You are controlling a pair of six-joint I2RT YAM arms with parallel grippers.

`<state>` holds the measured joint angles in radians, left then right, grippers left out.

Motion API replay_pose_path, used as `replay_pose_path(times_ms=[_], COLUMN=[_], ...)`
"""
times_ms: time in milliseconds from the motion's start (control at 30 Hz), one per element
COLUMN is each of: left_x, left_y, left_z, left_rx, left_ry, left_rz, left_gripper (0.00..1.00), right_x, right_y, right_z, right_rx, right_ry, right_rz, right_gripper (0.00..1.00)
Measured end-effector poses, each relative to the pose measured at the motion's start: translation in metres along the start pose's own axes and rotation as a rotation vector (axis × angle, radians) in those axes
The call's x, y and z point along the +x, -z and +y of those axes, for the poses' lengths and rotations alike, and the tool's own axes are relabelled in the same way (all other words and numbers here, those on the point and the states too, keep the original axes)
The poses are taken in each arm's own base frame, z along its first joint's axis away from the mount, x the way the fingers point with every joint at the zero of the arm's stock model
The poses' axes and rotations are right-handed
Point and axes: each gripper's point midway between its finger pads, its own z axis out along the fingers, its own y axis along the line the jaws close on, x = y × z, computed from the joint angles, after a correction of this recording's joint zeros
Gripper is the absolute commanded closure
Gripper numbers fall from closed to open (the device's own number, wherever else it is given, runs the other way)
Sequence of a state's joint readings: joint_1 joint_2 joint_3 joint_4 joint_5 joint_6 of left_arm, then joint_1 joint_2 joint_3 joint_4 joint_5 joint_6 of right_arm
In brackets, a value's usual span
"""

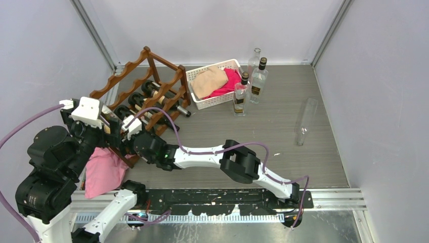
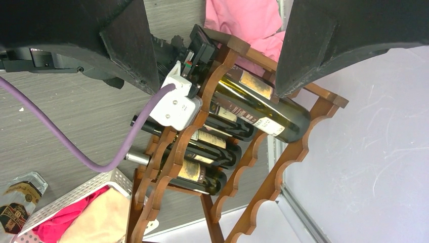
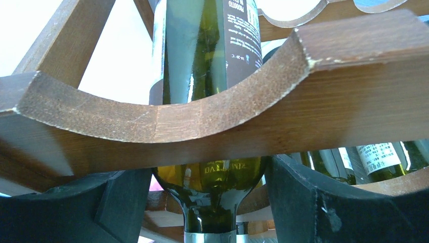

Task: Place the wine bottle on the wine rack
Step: Place the wine bottle in the wine rack.

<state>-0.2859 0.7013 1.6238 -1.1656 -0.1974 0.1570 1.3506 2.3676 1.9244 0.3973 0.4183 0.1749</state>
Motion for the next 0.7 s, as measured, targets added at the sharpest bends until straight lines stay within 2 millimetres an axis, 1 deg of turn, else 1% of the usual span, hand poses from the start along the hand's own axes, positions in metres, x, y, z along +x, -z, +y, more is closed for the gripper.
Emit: replay_pose_path(times_ms=[100, 267, 400, 567, 633, 700], left_x=[-0.0001, -0.0001, -0.0003, -0.0005, -0.0008, -0.0007], left_y=[0.0007, 0.0011, 0.0011, 0.0012, 0.0013, 0.0013], left_z=[0.0001, 0.0001, -0.0004, -0.0011, -0.0012, -0.0014], left_rx=[0.000, 0.000, 0.003, 0.007, 0.008, 0.008], left_ry=[0.000, 0.000, 0.000, 0.000, 0.001, 0.004], left_rz=[-0.002, -0.003, -0.004, -0.005, -0.006, -0.006], left_gripper=[0.16, 0.16, 0.16, 0.16, 0.16, 0.16], right_x=[-0.0007, -0.0012, -0.0009, -0.0008, -0.0009, -0.0010], right_y=[-0.0014, -0.0031, -0.0039, -0.0049, -0.0053, -0.0055], right_z=[-0.0038, -0.0065, -0.0070, -0.0086, -0.0090, -0.0094], right_rx=[0.004, -0.004, -0.017, -0.024, -0.027, -0.029], right_ry=[0.000, 0.002, 0.005, 0.008, 0.008, 0.007], right_rz=[-0.001, 0.001, 0.000, -0.002, -0.001, -0.001], right_gripper=[0.45, 0.41, 0.35, 0.35, 0.37, 0.37])
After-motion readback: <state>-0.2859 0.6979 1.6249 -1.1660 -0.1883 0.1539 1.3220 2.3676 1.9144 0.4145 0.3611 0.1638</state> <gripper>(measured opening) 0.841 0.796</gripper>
